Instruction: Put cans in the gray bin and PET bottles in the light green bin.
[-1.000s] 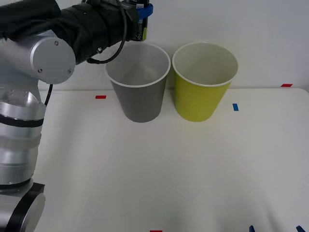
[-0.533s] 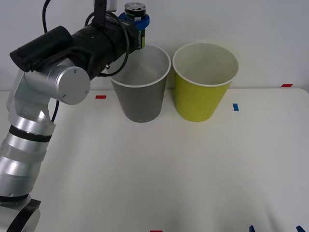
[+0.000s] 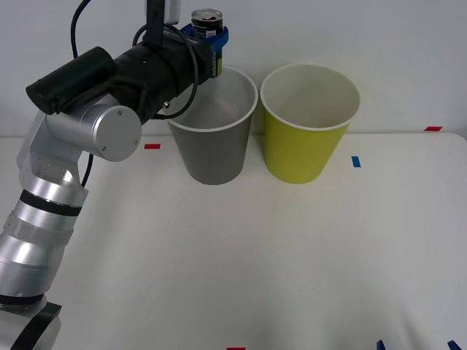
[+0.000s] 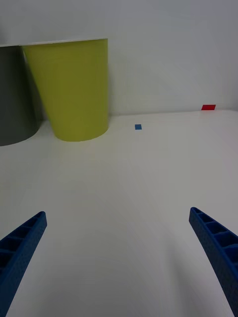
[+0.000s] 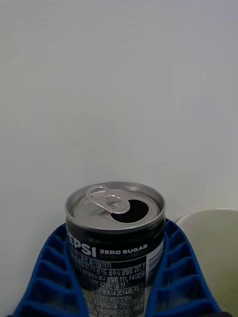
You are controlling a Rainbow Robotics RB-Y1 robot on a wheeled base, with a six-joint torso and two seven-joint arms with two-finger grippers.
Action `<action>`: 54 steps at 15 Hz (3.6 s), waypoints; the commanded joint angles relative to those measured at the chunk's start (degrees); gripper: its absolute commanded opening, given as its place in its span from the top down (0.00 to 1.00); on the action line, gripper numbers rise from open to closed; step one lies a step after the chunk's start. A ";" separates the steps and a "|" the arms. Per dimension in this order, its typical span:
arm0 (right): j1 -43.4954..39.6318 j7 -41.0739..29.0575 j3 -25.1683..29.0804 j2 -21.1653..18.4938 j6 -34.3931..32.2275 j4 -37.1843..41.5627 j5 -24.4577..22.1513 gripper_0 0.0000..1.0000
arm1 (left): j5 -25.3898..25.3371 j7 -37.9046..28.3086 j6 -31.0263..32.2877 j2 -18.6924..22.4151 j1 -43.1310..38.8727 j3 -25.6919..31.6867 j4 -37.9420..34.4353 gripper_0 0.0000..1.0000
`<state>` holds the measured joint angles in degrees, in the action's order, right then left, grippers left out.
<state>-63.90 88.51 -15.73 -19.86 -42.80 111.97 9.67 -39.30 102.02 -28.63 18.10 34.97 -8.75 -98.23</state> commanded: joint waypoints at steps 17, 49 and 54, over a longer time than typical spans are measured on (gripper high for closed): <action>0.00 0.00 0.00 0.00 0.00 0.00 0.00 0.00 | -6.67 0.20 -19.35 2.82 0.01 7.43 -12.60 0.00; 0.00 0.00 0.00 0.00 0.00 0.00 0.00 0.00 | -19.24 12.50 -5.12 1.06 -58.35 24.13 -45.82 0.00; 0.00 0.00 0.00 0.00 0.00 0.00 0.00 0.00 | -19.41 13.03 2.53 3.17 -63.53 18.86 -43.89 0.00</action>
<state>-63.90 88.51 -15.73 -19.86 -42.80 111.97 9.67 -58.55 114.73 -26.08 21.19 -28.33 10.30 -142.30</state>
